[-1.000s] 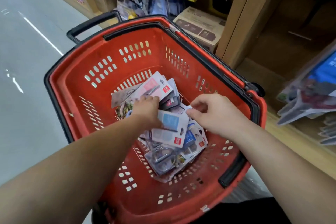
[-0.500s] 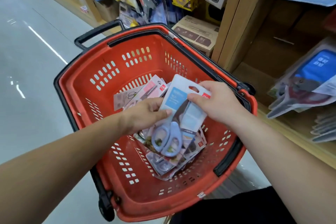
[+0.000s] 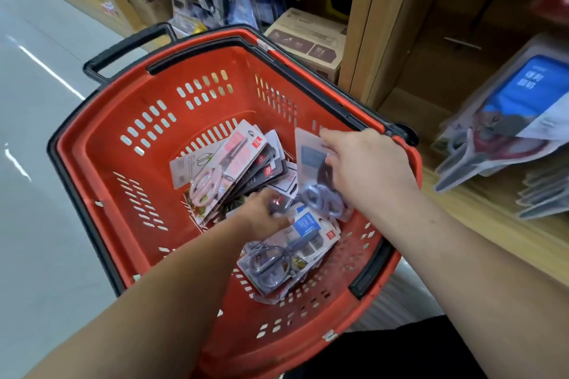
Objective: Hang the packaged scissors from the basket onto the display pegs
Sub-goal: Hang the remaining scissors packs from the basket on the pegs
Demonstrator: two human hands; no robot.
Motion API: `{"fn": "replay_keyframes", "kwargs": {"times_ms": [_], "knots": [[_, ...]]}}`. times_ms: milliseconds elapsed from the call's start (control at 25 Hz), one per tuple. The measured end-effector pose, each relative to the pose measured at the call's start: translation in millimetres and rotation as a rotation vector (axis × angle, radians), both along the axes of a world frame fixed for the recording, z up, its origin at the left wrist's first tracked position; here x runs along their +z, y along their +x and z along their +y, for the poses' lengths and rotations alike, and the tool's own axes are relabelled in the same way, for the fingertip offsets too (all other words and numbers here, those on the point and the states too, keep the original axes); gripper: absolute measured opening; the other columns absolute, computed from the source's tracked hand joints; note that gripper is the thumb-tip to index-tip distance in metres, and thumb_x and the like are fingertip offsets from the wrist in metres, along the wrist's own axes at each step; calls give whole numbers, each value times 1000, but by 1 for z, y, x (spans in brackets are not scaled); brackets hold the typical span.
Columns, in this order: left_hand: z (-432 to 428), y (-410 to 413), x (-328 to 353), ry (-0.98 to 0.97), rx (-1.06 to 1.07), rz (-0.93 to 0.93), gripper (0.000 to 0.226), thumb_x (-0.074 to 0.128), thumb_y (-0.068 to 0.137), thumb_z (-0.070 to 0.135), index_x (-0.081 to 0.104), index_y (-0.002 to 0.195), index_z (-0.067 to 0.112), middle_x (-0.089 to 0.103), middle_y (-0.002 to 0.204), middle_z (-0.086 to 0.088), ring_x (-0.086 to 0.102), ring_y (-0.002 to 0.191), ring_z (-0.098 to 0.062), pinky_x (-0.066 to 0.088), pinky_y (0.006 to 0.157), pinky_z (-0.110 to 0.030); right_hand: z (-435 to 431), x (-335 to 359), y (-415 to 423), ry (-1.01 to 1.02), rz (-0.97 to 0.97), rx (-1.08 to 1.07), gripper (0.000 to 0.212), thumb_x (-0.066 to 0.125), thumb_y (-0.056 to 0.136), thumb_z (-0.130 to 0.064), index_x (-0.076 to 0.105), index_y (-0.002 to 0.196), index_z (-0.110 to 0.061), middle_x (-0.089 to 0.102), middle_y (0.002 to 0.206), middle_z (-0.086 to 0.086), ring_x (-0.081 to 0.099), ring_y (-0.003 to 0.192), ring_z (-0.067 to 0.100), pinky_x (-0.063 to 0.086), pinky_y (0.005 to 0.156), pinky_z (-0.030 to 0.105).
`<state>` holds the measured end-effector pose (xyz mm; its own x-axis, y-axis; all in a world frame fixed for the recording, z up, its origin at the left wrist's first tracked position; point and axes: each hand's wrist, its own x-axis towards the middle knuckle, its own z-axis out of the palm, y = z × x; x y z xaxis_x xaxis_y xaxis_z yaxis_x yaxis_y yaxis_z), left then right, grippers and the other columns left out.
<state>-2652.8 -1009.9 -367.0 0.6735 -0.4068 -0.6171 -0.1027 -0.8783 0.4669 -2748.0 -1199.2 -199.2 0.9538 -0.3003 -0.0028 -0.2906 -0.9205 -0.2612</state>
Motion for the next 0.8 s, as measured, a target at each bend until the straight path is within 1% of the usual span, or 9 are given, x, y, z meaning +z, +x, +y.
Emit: {"fn": "replay_keyframes", "kwargs": {"times_ms": [120, 200, 320, 360, 480, 560, 680, 720, 800], "knots": [[-5, 6, 2, 37, 230, -50, 76, 83, 84, 51, 46, 142, 18, 61, 132, -5, 64, 115, -24, 53, 95, -35, 0, 0, 1, 3, -88, -39, 24, 58, 103, -21, 64, 126, -27, 65, 91, 5, 52, 76, 29, 35, 59, 26], [-9, 11, 3, 3, 338, 15, 67, 87, 85, 39, 49, 134, 14, 62, 125, -2, 62, 108, -20, 50, 90, -30, 0, 1, 4, 6, -97, -53, 22, 55, 104, -26, 65, 124, -27, 53, 80, -1, 47, 73, 28, 24, 53, 24], [-10, 6, -5, -52, 300, 113, 77, 93, 77, 44, 50, 134, 14, 68, 118, 0, 67, 107, -19, 56, 101, -37, -1, -1, 7, -11, -56, -37, 30, 60, 104, -28, 62, 133, -32, 68, 100, -1, 56, 80, 25, 42, 66, 27], [-11, 4, -6, -53, 260, 87, 77, 91, 77, 47, 50, 134, 16, 68, 116, 1, 68, 107, -20, 56, 100, -38, -1, -3, 7, -7, -61, -35, 30, 61, 104, -27, 62, 133, -33, 72, 107, -1, 56, 81, 24, 42, 68, 28], [-17, 6, 3, -28, 186, -138, 40, 69, 95, 53, 63, 113, 19, 72, 103, 1, 69, 97, -24, 57, 88, -37, -3, -8, 8, 9, -88, -59, 22, 59, 104, -29, 67, 124, -31, 75, 102, -3, 61, 80, 22, 42, 63, 28], [-17, 18, 18, -109, 246, -276, 36, 58, 101, 52, 69, 101, 18, 75, 97, -4, 71, 95, -30, 56, 81, -37, -3, -5, 9, 11, -64, -77, 19, 61, 103, -33, 68, 121, -32, 75, 99, -4, 67, 88, 25, 48, 65, 31], [-3, 46, 38, -71, 250, -524, 30, 51, 105, 37, 63, 127, 21, 68, 126, -8, 65, 114, -34, 52, 90, -40, 1, 0, 8, 16, 0, -85, 20, 62, 103, -38, 66, 122, -34, 75, 99, -3, 69, 92, 28, 54, 70, 35], [3, 55, 41, -70, 265, -548, 28, 50, 106, 33, 60, 128, 20, 64, 127, -9, 64, 114, -35, 50, 91, -41, 3, -1, 9, 21, 5, -84, 19, 61, 103, -37, 66, 121, -33, 74, 99, -2, 68, 92, 29, 53, 70, 35], [11, 69, 43, -87, 386, -559, 18, 52, 104, 31, 57, 116, 19, 64, 113, -8, 64, 106, -34, 48, 85, -40, 7, -4, 14, 47, -7, -61, 16, 62, 103, -34, 65, 118, -31, 73, 99, -1, 68, 91, 30, 51, 68, 34]]}}
